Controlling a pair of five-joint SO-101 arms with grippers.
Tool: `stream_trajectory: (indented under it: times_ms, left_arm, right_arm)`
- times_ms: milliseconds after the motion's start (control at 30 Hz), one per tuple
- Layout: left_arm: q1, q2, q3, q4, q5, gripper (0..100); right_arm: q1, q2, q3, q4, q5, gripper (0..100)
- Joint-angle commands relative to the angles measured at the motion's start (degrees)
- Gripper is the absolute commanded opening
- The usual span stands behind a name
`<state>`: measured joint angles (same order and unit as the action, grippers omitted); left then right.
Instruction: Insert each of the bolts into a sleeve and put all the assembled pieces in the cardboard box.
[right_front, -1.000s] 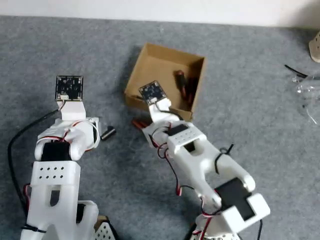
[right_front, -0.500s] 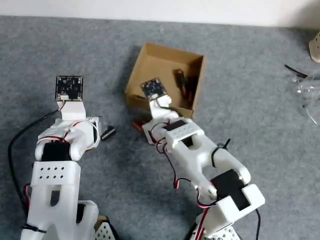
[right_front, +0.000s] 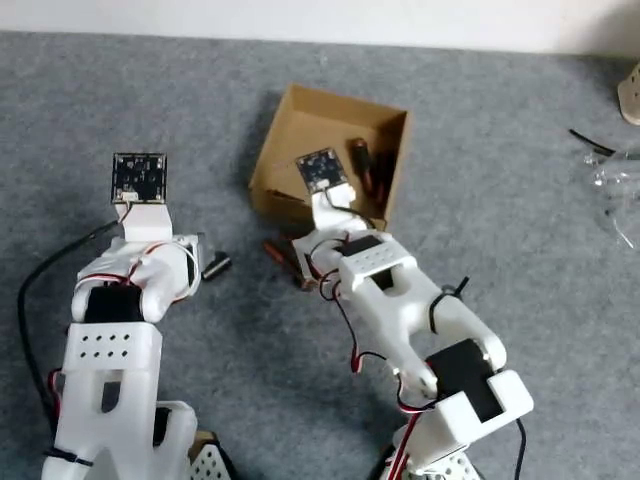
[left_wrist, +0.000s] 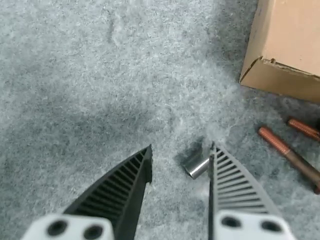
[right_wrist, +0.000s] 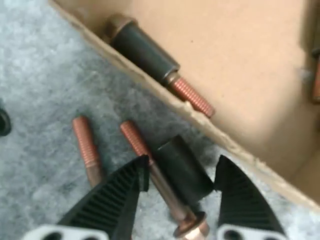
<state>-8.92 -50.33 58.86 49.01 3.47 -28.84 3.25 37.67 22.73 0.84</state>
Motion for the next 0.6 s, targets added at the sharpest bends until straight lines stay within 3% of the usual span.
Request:
stream_trajectory:
  times_ms: [0, 233, 567]
  left_arm:
    - [-0.48, -1.10, -0.22, -0.97, 0.18, 18]
    - [-0.48, -1.10, -0.22, -0.97, 0.18, 18]
    - [-0.48, -1.10, -0.22, -0.97, 0.18, 18]
  right_arm:
    - [1.19, -0.92, -2.86, -1.71, -0.70, 19.1]
    - [1.27, 3.56, -3.56, -1.45, -0.44, 19.1]
    - [1.36, 3.91, -8.31, 7.34, -0.62, 18.9]
